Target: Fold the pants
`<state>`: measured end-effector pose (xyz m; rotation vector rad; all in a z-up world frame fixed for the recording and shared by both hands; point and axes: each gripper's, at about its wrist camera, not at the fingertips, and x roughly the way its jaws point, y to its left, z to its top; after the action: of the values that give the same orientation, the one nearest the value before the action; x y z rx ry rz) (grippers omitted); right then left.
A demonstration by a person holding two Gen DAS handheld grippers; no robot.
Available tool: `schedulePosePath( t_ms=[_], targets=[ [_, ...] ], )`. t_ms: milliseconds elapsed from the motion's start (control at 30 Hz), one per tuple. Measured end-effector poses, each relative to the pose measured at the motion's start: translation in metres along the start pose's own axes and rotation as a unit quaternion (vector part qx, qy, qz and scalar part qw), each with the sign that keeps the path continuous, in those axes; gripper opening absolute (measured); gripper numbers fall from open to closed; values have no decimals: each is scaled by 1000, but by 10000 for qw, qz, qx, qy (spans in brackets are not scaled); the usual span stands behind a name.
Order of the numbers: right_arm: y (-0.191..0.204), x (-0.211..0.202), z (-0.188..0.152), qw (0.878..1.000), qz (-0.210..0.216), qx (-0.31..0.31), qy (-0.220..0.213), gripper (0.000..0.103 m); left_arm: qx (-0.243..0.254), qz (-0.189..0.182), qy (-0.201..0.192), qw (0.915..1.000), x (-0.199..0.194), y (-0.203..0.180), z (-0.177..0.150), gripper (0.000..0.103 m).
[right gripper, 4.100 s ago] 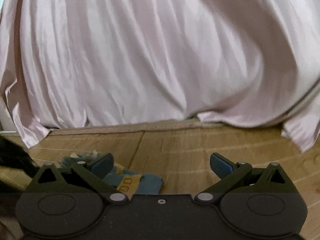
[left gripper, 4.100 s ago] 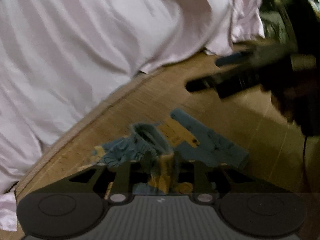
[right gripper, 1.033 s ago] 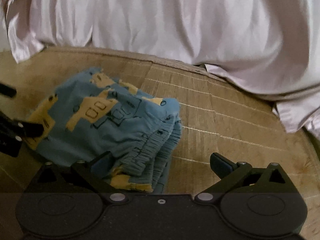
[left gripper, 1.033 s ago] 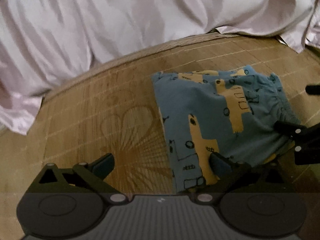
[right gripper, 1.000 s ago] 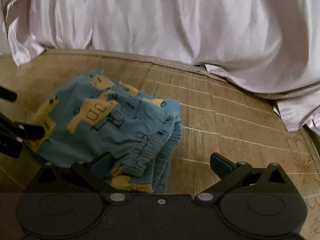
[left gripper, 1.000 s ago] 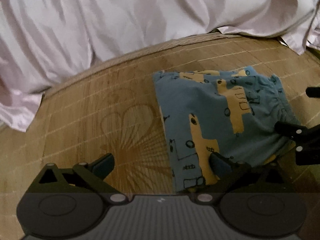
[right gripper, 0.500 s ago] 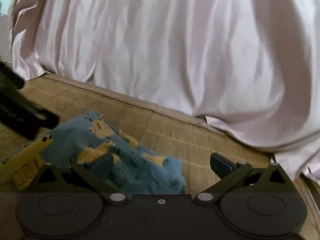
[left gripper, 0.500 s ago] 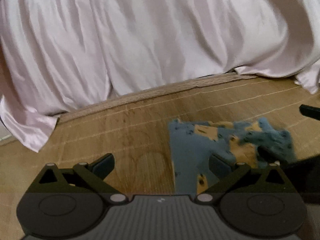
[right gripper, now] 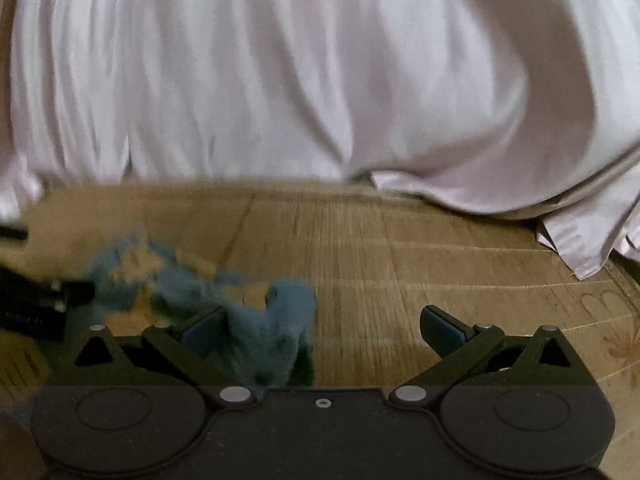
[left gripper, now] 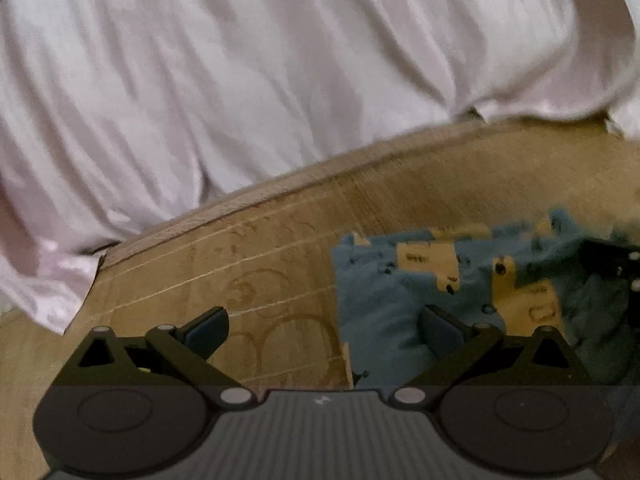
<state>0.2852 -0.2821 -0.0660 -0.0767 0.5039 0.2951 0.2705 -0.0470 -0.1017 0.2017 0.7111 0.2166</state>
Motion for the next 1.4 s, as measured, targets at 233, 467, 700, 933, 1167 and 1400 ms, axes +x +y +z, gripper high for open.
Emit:
schedulePosePath(
  t_ms=[233, 467, 700, 933, 1167, 1400],
  targets=[
    [14, 8, -7, 9968, -430, -659, 111, 102, -126, -19, 230, 9997, -18, 10, -16, 103],
    [6, 7, -11, 9957, -659, -623, 174, 102, 185, 553, 368, 9976, -19, 13, -24, 103],
    [5, -9, -4, 9961, -746, -471, 12, 102, -396, -99, 340, 9986, -46, 34, -24, 103],
    [14, -8, -10, 9944, -762, -701, 203, 102, -25, -312, 217, 9993, -55, 18, -32, 102],
    [17, -24, -15, 9923, -651, -892, 569, 102, 368, -276, 482, 9978, -55, 12, -40, 102],
    [18, -20, -18, 9909, -650, -936, 711, 102, 200, -382, 710, 9965, -50, 18, -42, 103]
  ],
)
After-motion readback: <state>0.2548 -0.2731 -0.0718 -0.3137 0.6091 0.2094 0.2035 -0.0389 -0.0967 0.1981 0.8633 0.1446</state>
